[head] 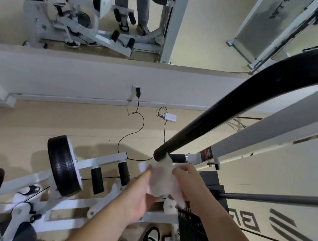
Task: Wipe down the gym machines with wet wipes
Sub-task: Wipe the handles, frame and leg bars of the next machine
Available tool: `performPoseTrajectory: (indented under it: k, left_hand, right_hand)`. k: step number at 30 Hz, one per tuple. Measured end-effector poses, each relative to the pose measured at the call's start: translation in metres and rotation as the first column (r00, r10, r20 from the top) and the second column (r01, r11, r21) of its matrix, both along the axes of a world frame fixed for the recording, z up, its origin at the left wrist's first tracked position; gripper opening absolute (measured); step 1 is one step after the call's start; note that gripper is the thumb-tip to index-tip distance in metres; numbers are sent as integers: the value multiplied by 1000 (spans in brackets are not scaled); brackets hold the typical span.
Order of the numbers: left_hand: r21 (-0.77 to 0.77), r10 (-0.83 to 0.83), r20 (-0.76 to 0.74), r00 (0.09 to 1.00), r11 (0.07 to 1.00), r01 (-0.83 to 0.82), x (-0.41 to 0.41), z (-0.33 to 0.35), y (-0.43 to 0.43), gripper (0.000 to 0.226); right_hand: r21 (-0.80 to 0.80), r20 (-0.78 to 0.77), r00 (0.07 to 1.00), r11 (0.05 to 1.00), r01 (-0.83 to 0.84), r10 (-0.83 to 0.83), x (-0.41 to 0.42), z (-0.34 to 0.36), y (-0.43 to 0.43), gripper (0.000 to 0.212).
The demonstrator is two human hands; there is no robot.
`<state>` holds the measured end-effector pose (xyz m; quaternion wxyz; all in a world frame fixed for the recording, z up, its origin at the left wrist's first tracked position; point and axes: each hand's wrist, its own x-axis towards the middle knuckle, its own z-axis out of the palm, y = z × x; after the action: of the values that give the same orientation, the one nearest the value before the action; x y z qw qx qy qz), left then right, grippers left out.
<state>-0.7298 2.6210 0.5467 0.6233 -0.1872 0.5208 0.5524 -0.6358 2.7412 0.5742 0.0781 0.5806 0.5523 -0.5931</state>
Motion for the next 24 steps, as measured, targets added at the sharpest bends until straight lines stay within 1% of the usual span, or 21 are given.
performPoseTrajectory:
  k: [1,2,3,4,5,6,7,8,9,10,11,13,14,15,16,17,18,19,20,22,24]
  left_hand:
    - [-47,55,-49,997,997,-57,-7,-5,0,46]
    - [-122,115,-110,987,984,-129,-15,-10,0,42]
    - [-189,158,-177,971,963,-191,-24,-13,0,40]
    - [-245,167,-263,950,941,-233,-34,-13,2,40]
    - [-277,130,-351,927,932,-236,-41,-10,5,39]
    - [-287,45,-454,890,938,-193,-47,-5,9,38]
    - [-296,-70,-574,816,947,-127,-50,3,15,40]
    - [-306,-186,-676,713,951,-42,-52,11,22,45]
    - [-302,-256,-748,612,953,29,-51,21,31,46]
    - [-249,-245,-781,575,966,75,-48,24,42,45]
    - [-183,-212,-789,576,977,108,-42,27,55,41]
    - [68,-37,-732,681,990,127,-22,25,83,35]
    - [209,76,-683,726,973,95,-10,20,94,38]
    - [279,149,-644,751,959,49,1,15,103,44]
    - [311,204,-616,761,950,-3,6,6,107,49]
    - [328,252,-606,754,943,-51,8,-3,106,51]
    - [308,256,-613,747,949,-73,5,-19,102,53]
    - [269,228,-607,762,960,-73,0,-34,99,54]
    - [208,161,-587,793,977,-45,-7,-49,95,59]
    - [140,54,-526,849,990,24,-21,-78,94,72]
    - [135,6,-486,874,988,69,-30,-84,101,66]
  right_hand:
    - [105,-5,1000,994,3,-3,1,3,4,35]
    - [190,-65,998,981,35,-23,0,10,9,44]
    - [238,-158,987,968,77,-40,-1,16,14,57]
    - [249,-257,966,963,107,-41,-3,21,19,71]
    - [243,-337,941,962,122,-34,-6,25,24,83]
    - [238,-400,916,963,129,-24,-10,29,28,88]
    - [243,-444,896,961,134,-12,-18,35,32,85]
    - [257,-478,878,956,142,-2,-25,39,35,76]
    - [282,-500,866,947,154,8,-32,43,38,66]
    - [319,-530,848,932,171,26,-38,45,38,57]
    - [369,-556,830,909,196,47,-43,49,38,47]
    - [498,-550,830,835,235,95,-51,46,39,28]
    - [555,-523,844,800,230,121,-53,42,41,24]
    - [602,-481,863,774,195,157,-55,38,42,26]
    - [635,-435,879,758,147,194,-57,35,43,29]
    - [646,-421,881,753,124,216,-58,33,45,29]
    - [638,-444,869,758,134,220,-59,32,46,28]
    - [622,-473,855,768,152,214,-59,32,47,29]
    - [602,-504,839,780,173,204,-60,32,46,34]
    - [567,-546,816,800,196,188,-59,31,44,43]
    - [569,-559,811,790,226,171,-61,27,43,42]
